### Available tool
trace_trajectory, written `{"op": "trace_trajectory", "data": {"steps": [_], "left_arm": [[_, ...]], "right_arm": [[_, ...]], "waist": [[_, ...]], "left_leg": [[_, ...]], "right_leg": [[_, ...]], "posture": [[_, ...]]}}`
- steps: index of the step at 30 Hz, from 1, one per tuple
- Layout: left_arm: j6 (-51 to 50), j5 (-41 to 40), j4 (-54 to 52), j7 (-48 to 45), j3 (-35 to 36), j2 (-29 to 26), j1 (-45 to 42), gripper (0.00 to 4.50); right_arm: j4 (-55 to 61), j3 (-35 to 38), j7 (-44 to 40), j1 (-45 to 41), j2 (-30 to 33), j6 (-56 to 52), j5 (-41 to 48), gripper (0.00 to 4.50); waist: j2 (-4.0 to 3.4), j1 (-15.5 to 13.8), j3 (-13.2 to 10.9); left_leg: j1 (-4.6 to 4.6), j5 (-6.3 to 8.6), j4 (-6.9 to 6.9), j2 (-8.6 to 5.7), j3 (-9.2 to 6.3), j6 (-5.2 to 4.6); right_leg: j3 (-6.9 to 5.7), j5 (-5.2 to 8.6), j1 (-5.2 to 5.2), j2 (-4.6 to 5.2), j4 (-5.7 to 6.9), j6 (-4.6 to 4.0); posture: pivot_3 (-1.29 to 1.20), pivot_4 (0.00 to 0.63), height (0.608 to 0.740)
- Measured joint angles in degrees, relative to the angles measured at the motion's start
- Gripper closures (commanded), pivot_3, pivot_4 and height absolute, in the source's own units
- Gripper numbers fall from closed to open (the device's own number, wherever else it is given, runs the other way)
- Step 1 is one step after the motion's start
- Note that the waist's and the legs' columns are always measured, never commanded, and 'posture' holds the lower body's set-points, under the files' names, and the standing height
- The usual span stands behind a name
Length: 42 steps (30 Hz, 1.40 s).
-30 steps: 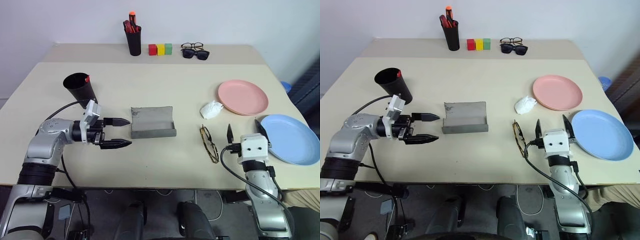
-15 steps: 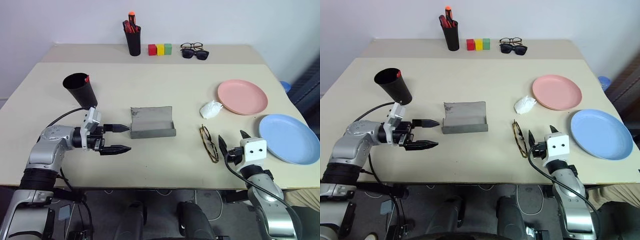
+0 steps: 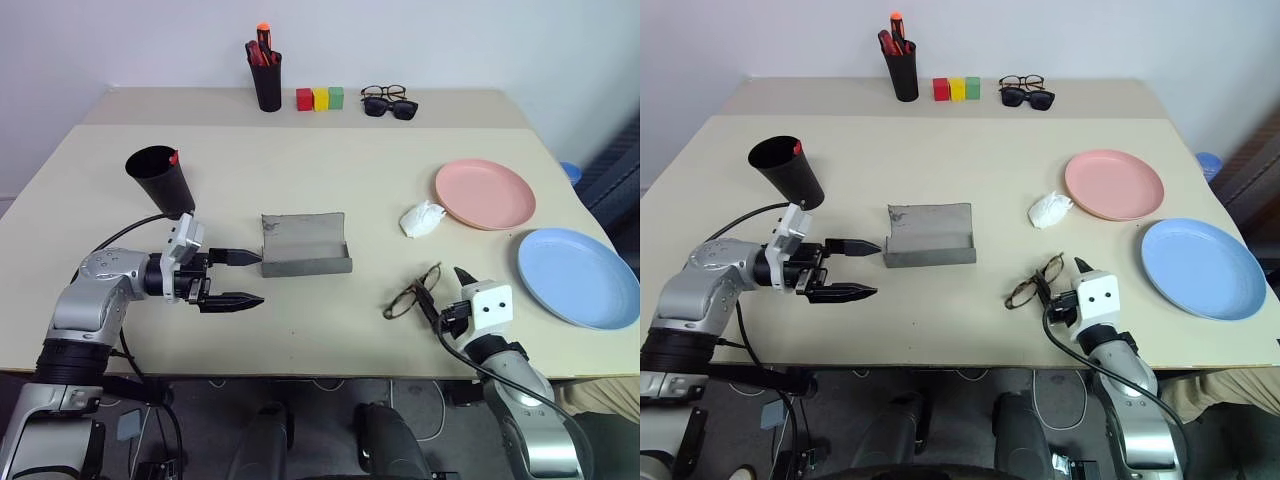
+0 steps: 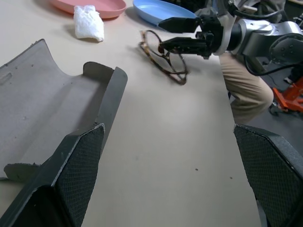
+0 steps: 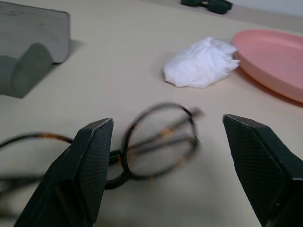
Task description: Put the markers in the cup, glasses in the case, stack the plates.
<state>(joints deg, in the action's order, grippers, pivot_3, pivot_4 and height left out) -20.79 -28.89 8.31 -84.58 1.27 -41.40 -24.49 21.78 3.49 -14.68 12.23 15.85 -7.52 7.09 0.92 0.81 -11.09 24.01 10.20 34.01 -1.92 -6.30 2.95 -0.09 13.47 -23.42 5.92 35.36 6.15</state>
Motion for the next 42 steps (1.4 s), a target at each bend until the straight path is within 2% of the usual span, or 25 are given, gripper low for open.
{"op": "trace_trajectory", "data": {"steps": [13, 25, 31, 42], "left_arm": [[-1.8, -0.5, -3.1, 1.2, 0.0, 0.0, 0.3, 0.00], [-2.7, -2.3, -6.8, 3.6, 2.2, -1.3, 5.6, 0.00], [-2.6, -3.1, -7.4, 4.2, 3.0, -1.8, 8.1, 0.00], [-1.8, -3.0, -6.1, 4.2, 2.8, -1.1, 7.4, 0.00]], "right_arm": [[-0.1, -2.1, -1.3, -1.9, 0.4, 0.0, -1.2, 0.75], [-8.7, -1.6, -5.2, -9.0, 2.4, 1.9, -0.6, 0.75], [-6.4, 0.7, -7.6, -7.1, 2.8, 2.2, 2.8, 0.75], [-1.2, 1.7, -10.6, -4.1, 3.3, 1.9, 6.9, 0.75]], "waist": [[0.00, 0.0, 0.0], [-0.01, 0.1, 0.0], [-0.01, -0.1, 0.0], [-0.01, 0.0, 0.0]], "left_leg": [[0.01, 0.00, 0.00, 0.00, 0.00, 0.01], [0.01, 0.00, 0.00, 0.00, 0.01, 0.00], [0.03, 0.00, 0.00, 0.00, 0.01, 0.00], [0.02, 0.00, -0.01, 0.01, 0.02, 0.01]], "right_leg": [[0.00, 0.00, -0.01, 0.00, 0.00, 0.00], [0.00, 0.00, -0.02, 0.00, -0.01, -0.01], [0.00, 0.00, -0.01, 0.01, -0.02, -0.01], [0.00, 0.00, -0.02, 0.00, -0.02, -0.01]], "posture": [[0.00, 0.150, 0.740], [0.00, 0.150, 0.740], [0.00, 0.150, 0.740], [0.00, 0.150, 0.740]]}}
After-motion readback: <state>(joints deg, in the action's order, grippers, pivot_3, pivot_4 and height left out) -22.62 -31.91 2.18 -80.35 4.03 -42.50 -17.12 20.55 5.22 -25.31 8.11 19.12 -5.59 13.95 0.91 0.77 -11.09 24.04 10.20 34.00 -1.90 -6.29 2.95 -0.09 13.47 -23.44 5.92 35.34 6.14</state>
